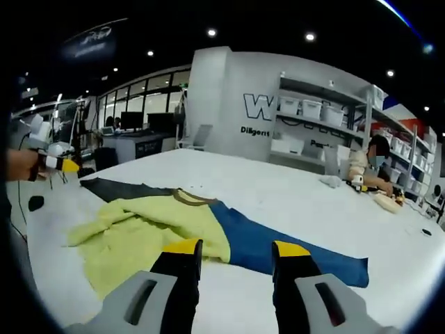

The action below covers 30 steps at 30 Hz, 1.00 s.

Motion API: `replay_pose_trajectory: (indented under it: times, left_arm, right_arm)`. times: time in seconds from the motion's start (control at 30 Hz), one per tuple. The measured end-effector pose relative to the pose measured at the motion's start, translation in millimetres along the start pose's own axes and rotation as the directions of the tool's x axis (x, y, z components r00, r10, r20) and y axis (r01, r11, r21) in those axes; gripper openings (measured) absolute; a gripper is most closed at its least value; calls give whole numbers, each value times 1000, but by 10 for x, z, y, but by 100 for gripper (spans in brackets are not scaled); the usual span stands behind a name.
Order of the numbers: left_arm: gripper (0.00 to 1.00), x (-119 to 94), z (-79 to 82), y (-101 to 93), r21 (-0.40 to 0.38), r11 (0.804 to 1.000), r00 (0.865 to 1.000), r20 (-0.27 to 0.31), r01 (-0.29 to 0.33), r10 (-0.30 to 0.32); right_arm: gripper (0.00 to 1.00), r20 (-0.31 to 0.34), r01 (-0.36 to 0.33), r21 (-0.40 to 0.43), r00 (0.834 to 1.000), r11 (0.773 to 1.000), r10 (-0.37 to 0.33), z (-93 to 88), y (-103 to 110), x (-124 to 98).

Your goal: Fold the garment on the visible template until the final outline fits inside the template.

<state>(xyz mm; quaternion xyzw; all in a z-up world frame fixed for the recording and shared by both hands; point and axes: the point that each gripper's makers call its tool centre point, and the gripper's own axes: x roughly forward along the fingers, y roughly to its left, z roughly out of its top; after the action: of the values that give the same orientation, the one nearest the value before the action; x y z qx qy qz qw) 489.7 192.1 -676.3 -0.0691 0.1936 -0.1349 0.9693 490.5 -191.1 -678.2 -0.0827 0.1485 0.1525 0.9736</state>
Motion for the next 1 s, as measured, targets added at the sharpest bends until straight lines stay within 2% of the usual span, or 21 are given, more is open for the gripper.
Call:
replay_pose_trajectory:
  times: [0.3, 0.6, 0.8, 0.83, 0.93, 1.0]
  left_arm:
    - [45, -239, -281, -400, 34, 996, 996, -38, 83, -81]
    - [44, -458, -499, -765, 72, 983, 983, -83, 169, -163]
    - [41, -539, -766, -1011, 144, 958, 961, -167, 247, -222]
    - [40, -548, -861, -1061, 172, 948, 951, -201, 270, -234]
    - [38, -569, -971, -1148, 216, 929, 938, -242, 301, -248]
    - [36, -557, -1024, -1163, 239, 919, 932, -264, 314, -249]
  right_arm:
    - [39, -11, -87, -42, 996, 995, 87, -74, 478, -263]
    - [39, -26, -181, -69, 983, 981, 179, -108, 936, -532]
    - [39, -82, -240, -116, 969, 964, 231, -226, 1099, -649]
    - [39, -107, -260, -124, 963, 957, 248, -288, 1139, -672]
    - [38, -153, -295, -146, 950, 944, 273, -420, 1213, -709]
    - [37, -205, -327, -151, 934, 933, 294, -545, 1257, -714]
